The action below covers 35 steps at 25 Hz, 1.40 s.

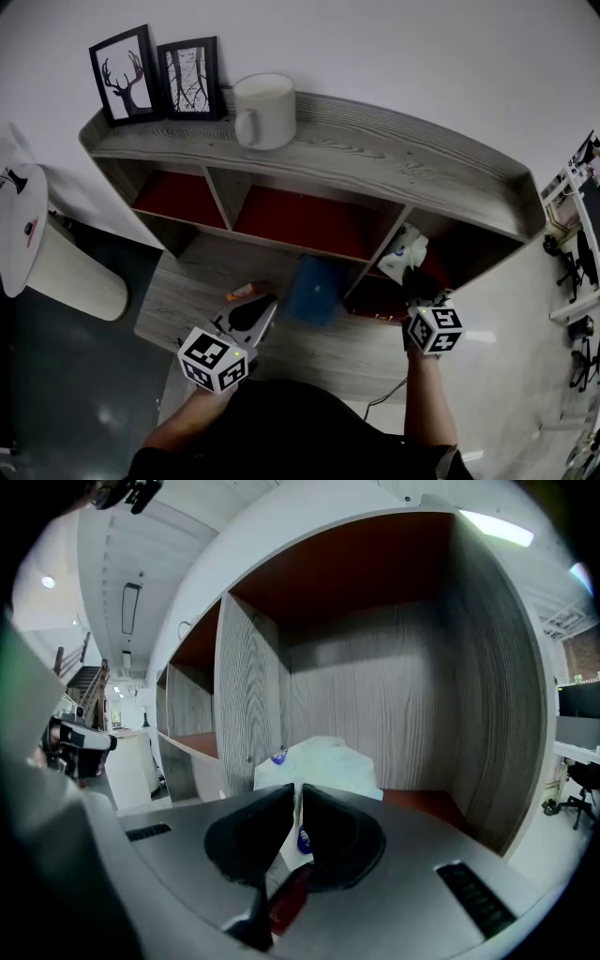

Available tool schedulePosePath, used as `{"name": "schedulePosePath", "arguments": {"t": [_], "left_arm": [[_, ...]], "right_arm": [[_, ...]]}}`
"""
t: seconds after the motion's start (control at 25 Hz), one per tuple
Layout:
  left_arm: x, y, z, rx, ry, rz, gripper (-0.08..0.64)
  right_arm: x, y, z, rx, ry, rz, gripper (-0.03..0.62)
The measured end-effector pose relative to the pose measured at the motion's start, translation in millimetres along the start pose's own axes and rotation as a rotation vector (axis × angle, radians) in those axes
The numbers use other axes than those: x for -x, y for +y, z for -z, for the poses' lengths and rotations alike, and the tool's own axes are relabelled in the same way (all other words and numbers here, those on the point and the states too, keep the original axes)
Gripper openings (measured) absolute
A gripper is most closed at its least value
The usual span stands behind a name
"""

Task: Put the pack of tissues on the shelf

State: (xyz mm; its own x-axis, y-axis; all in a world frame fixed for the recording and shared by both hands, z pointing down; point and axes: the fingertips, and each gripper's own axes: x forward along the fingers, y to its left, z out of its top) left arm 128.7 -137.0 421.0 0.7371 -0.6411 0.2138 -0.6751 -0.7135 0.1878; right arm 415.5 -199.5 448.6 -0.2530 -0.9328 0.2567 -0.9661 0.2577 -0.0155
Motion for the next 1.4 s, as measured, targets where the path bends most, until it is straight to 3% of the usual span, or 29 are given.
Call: {"name": "schedulePosePath", "arguments": {"t": [0.2,0.44,0.72,1.0,1.4], "left_arm": [[5,2,3,0.004,0.012,-0.008,0.031],[8,3,3,0.005,0.007,0.003,0.031],[16,14,-7,-0.018,-0.016,0.053,0.026],[37,34,-14,-0.061,-0.023,0.089,0.018],[61,71,-13,-0.042,-0.038,0.084,0.018]], "right_arm": [[4,2,-1,-0.003,-0.013,-0.010,0.028],[25,3,-9,-0.002,-0.045,0.004,0.098],[56,44,-43,0.095,-0.138,0.034,0.103],[59,121,-74,0.106,-0.233,-0.066,0.103],[30,226,-60,0.101,-0.170,-0.237,0.101]]}}
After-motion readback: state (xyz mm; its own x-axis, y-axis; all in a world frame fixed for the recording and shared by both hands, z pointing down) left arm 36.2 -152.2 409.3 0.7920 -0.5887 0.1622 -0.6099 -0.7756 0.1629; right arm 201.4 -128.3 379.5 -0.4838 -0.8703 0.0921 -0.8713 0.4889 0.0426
